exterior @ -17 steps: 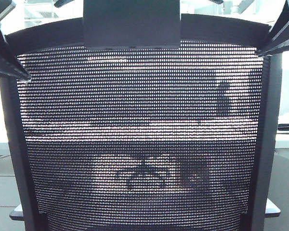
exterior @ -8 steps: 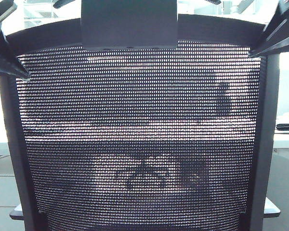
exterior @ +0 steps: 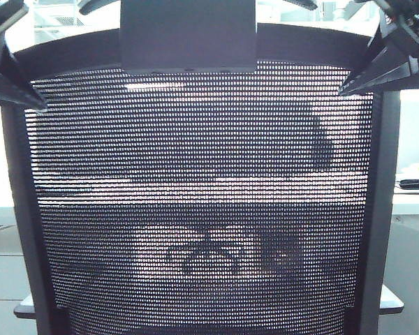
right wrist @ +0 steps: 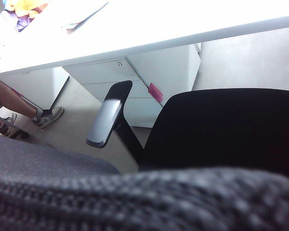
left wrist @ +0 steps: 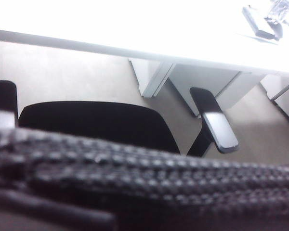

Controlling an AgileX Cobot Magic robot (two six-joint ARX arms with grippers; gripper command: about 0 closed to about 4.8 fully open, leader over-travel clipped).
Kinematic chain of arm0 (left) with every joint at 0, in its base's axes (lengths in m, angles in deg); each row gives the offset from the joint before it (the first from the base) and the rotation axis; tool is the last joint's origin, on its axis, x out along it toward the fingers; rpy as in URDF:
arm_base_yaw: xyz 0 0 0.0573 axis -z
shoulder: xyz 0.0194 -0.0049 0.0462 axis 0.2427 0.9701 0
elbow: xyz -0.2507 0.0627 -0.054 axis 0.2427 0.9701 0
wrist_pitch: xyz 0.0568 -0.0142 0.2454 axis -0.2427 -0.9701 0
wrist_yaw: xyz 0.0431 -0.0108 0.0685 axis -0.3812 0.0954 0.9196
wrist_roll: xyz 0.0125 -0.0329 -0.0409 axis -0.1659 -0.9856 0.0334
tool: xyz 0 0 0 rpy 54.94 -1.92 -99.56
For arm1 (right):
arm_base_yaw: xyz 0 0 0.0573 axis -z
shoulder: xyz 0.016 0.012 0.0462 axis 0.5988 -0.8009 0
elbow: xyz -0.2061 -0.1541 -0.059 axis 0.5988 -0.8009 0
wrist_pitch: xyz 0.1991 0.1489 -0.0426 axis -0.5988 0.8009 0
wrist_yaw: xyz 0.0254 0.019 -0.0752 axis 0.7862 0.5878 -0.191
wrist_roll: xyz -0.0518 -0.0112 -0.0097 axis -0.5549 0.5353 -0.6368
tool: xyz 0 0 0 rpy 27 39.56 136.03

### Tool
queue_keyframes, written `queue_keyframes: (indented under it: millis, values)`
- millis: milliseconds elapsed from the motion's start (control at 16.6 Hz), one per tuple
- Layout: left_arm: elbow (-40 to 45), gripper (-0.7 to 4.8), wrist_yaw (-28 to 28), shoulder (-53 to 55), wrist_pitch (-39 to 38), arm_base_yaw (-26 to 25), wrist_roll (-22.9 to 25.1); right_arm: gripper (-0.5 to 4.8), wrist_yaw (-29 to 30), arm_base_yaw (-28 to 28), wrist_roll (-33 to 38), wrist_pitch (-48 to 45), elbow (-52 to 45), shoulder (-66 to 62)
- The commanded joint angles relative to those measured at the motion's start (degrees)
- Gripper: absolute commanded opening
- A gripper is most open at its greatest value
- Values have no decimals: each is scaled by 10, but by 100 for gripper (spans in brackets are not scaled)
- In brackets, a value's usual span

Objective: Push the black chair under the table.

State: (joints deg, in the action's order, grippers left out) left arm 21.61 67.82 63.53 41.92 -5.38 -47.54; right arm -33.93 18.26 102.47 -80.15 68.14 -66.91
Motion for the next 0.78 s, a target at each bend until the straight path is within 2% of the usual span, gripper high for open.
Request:
queue_keyframes:
  millis: [60, 362, 663, 784]
  values:
    - [-6, -6, 44, 38, 74, -5, -15, -5, -42, 6, 2, -73, 7, -18]
    - [-6, -6, 58, 73, 118, -5, -4, -5, -57, 10, 1, -101, 7, -41]
    - [-8, -6, 62, 144, 218, -6, -13, -5, -52, 26, 3, -154, 12, -86]
    - [-17, -6, 72, 163, 229, -6, -6, -5, -53, 26, 3, -166, 18, -100]
